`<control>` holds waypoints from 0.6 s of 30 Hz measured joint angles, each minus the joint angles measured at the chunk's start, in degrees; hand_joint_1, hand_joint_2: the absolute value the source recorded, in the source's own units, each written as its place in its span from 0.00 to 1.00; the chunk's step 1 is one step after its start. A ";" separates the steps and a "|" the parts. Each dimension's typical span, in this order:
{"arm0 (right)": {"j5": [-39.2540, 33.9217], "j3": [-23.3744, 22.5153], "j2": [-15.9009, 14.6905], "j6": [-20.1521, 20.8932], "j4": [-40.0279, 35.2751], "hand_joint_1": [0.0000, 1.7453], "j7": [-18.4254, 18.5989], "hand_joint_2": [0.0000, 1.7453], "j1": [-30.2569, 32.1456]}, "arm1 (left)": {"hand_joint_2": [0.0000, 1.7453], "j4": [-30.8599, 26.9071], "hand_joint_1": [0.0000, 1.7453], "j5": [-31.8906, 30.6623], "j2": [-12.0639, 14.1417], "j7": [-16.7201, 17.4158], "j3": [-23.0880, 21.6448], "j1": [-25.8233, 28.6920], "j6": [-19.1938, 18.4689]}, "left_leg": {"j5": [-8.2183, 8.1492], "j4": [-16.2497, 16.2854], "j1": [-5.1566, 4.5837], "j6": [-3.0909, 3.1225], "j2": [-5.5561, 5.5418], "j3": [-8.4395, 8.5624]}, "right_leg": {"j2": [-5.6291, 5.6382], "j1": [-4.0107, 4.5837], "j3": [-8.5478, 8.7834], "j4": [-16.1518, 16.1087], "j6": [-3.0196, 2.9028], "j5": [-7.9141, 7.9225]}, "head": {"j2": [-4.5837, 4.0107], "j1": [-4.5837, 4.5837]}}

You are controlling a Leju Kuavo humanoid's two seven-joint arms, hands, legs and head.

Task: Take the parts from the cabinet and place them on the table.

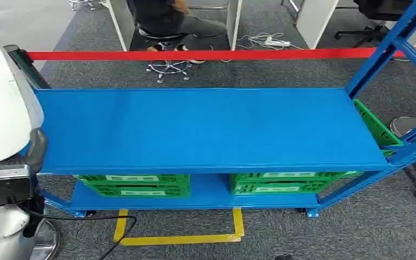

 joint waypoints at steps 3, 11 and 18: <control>-0.02 -0.04 0.00 -0.02 0.00 0.00 0.02 0.00 -0.01 | 1.00 -0.02 1.00 -0.09 0.00 0.00 0.00 0.44 0.00 | 1.07 0.01 -0.35 -0.11 -0.04 -1.20 | 0.00 0.03 5.17 -6.38 -0.48 3.84 | 0.00 -0.02; -0.11 -0.20 0.00 -0.20 0.02 0.00 0.17 0.00 -0.22 | 1.00 -0.46 1.00 -0.15 0.09 -0.07 0.04 0.85 0.04 | 1.21 0.79 -0.18 -2.46 -0.21 -2.72 | -0.31 0.24 11.59 -19.14 -2.53 8.02 | 0.00 -0.15; -0.11 -0.22 0.00 -0.22 0.00 0.00 0.17 0.00 -0.14 | 1.00 -0.50 1.00 -0.42 0.28 -0.09 0.07 1.16 0.07 | -6.82 13.92 0.41 -3.50 -0.22 -2.42 | -0.51 0.23 6.61 -18.30 -2.74 11.45 | 0.00 -0.55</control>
